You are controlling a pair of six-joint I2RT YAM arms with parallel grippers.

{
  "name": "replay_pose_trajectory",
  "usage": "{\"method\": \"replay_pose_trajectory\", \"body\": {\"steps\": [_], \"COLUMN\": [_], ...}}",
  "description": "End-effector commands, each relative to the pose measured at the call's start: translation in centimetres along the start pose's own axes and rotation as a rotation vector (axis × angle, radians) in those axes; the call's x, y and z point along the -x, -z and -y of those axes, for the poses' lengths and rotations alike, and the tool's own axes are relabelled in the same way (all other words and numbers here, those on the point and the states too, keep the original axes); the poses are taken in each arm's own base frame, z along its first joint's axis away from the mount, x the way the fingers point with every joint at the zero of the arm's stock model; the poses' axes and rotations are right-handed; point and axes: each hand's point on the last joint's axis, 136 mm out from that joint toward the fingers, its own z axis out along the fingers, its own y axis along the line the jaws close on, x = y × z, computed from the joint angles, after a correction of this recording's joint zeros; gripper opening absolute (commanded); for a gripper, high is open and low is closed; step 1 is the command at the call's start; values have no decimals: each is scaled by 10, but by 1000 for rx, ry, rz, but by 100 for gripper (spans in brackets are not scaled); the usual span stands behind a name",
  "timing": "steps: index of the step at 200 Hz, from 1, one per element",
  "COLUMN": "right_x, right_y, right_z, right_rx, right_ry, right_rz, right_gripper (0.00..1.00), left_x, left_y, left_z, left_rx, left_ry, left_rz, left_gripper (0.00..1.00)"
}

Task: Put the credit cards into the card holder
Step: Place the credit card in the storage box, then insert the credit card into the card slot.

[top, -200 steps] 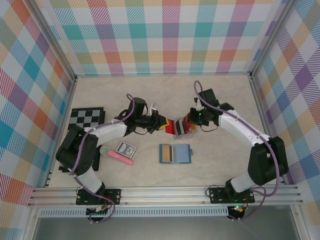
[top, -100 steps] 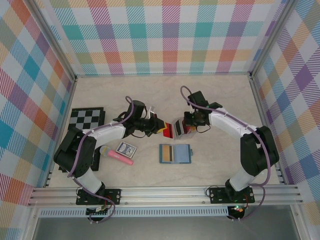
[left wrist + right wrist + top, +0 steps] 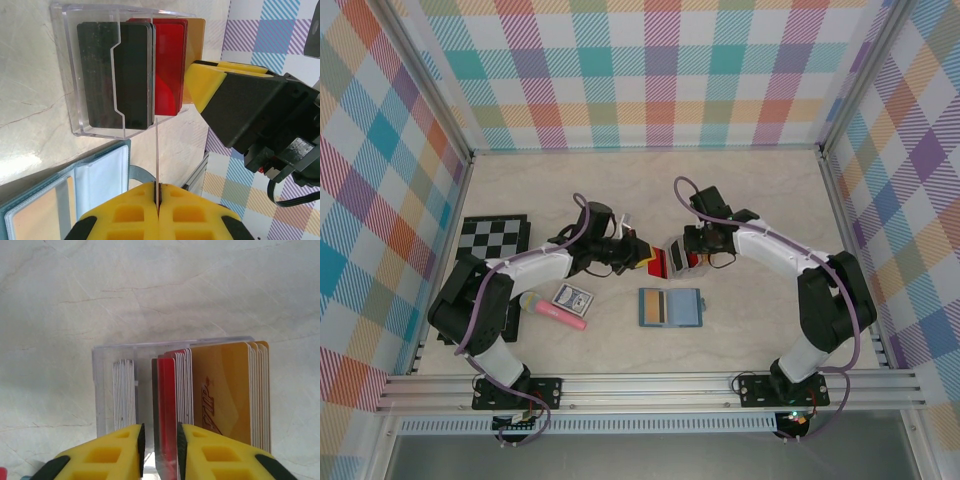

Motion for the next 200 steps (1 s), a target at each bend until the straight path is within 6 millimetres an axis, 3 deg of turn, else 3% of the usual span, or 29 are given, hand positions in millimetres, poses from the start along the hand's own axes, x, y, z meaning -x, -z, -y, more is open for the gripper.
{"method": "replay_pose_trajectory", "body": {"steps": [1, 20, 40, 62, 109, 140, 200], "right_x": [-7, -14, -35, -63, -109, -128, -140], "right_y": [16, 36, 46, 47, 38, 25, 6], "right_z": [2, 3, 5, -2, -10, -8, 1], "right_rx": [-9, 16, 50, 125, 235, 196, 132], "right_ry": [-20, -74, -134, -190, -239, -224, -221], "right_rz": [0, 15, -12, -86, -193, -267, -314], "right_gripper": [26, 32, 40, 54, 68, 71, 70], "left_x": [-16, -26, -39, -53, -69, -75, -77], "left_y": [-2, -5, -12, -21, -31, -34, -40], "left_z": [-7, -16, -27, -38, -57, -67, -70], "left_rx": [27, 73, 117, 157, 197, 214, 183], "left_ry": [-24, -47, -77, -108, -135, -133, -117], "left_rz": [-37, -60, -85, -112, -113, -116, -98], "left_gripper": [0, 0, 0, 0, 0, 0, 0]}}
